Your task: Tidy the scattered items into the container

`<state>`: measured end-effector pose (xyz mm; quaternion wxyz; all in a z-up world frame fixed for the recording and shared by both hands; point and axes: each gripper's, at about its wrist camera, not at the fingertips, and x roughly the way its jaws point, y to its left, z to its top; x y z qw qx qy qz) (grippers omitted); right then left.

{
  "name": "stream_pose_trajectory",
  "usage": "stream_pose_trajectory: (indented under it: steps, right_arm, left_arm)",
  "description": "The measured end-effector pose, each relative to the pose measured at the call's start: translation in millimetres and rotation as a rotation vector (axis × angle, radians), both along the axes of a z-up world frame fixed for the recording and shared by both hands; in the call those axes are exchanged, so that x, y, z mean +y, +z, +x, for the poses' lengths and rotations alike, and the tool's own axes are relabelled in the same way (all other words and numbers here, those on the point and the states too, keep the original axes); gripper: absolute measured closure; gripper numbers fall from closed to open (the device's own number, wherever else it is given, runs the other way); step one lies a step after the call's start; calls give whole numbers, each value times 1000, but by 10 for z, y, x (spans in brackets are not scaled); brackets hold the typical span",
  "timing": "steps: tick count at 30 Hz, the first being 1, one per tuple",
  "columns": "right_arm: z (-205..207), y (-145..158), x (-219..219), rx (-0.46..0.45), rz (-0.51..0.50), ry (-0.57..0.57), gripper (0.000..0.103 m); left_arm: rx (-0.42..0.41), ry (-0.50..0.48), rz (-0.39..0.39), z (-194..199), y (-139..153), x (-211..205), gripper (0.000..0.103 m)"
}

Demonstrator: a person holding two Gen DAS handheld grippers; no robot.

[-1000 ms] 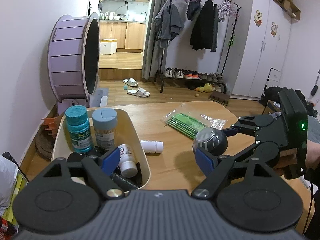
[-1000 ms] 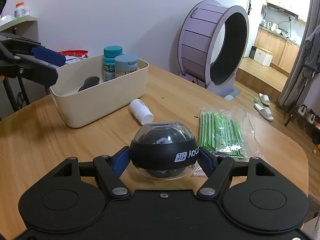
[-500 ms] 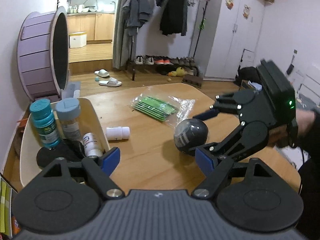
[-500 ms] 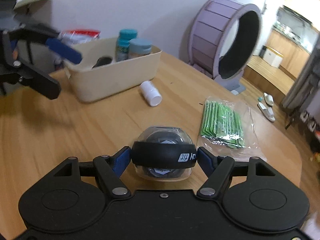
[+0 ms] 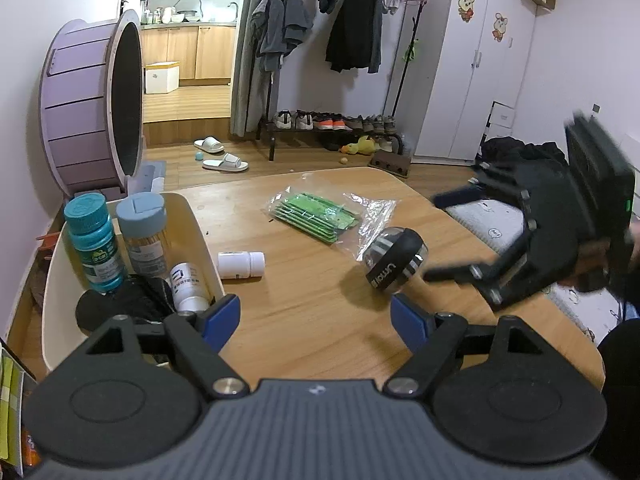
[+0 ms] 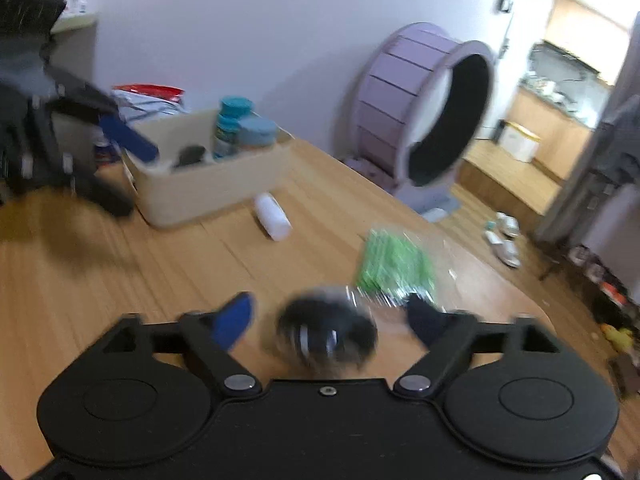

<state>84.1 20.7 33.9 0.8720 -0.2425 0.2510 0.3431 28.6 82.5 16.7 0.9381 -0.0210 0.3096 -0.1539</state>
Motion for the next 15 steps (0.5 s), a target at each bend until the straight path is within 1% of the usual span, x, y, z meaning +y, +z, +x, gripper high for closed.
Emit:
stream_pose_trajectory:
  steps: [3, 5, 8, 12, 15]
  right_arm:
    - [34, -182, -140, 14, 57, -100, 12]
    - [64, -279, -160, 27, 107, -153, 15]
    - [56, -380, -118, 35, 164, -210, 16]
    - [-3, -447, -18, 28, 181, -255, 15]
    - [-39, -500, 68, 13, 169, -280, 15]
  left_arm:
    - [-3, 1, -3, 3, 7, -18, 22]
    - [-7, 2, -4, -3, 12, -27, 22]
    - [-13, 4, -6, -1, 14, -33, 22]
    - [-14, 6, -16, 9, 12, -30, 22]
    - [-15, 8, -16, 3, 14, -22, 22]
